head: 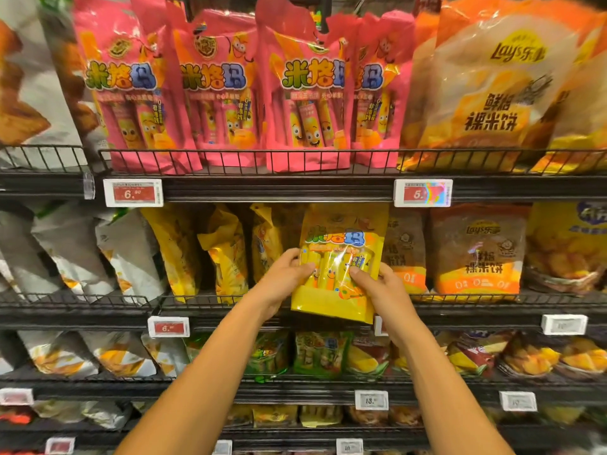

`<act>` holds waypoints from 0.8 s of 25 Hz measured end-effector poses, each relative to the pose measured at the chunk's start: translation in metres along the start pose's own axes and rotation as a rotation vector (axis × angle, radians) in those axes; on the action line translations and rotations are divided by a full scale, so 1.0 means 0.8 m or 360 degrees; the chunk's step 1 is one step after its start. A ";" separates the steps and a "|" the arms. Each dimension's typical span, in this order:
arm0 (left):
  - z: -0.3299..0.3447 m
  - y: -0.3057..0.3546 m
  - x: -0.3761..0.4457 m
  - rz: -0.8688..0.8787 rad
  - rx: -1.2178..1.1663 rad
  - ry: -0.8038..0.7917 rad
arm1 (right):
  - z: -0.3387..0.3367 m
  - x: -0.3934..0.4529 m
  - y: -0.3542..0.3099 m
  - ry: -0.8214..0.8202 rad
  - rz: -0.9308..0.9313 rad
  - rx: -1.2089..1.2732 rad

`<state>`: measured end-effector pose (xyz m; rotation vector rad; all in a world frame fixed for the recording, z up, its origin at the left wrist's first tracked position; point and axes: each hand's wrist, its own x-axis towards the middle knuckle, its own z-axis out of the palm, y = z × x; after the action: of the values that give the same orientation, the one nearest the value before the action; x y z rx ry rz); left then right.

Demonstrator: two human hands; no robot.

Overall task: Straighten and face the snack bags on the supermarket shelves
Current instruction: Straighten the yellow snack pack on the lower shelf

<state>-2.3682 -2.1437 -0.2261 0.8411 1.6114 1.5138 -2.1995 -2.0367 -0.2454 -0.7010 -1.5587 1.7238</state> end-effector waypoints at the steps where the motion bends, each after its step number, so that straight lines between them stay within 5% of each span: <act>1: -0.002 0.006 0.007 -0.0007 0.0077 0.0010 | 0.002 0.009 -0.003 0.0019 -0.0025 -0.0024; 7: -0.017 0.011 0.061 -0.0123 0.0512 0.0329 | 0.017 0.057 -0.012 0.0149 -0.0117 -0.0387; 15: -0.011 -0.002 0.097 -0.0251 0.0447 0.0638 | 0.039 0.095 0.010 0.0290 -0.0020 -0.0679; 20: -0.015 -0.025 0.088 -0.0251 0.0354 0.0569 | 0.043 0.102 0.035 0.0221 0.0085 -0.0718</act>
<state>-2.4133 -2.0906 -0.2523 0.5622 2.0857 1.4480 -2.2797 -1.9939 -0.2635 -1.0675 -1.8608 1.3329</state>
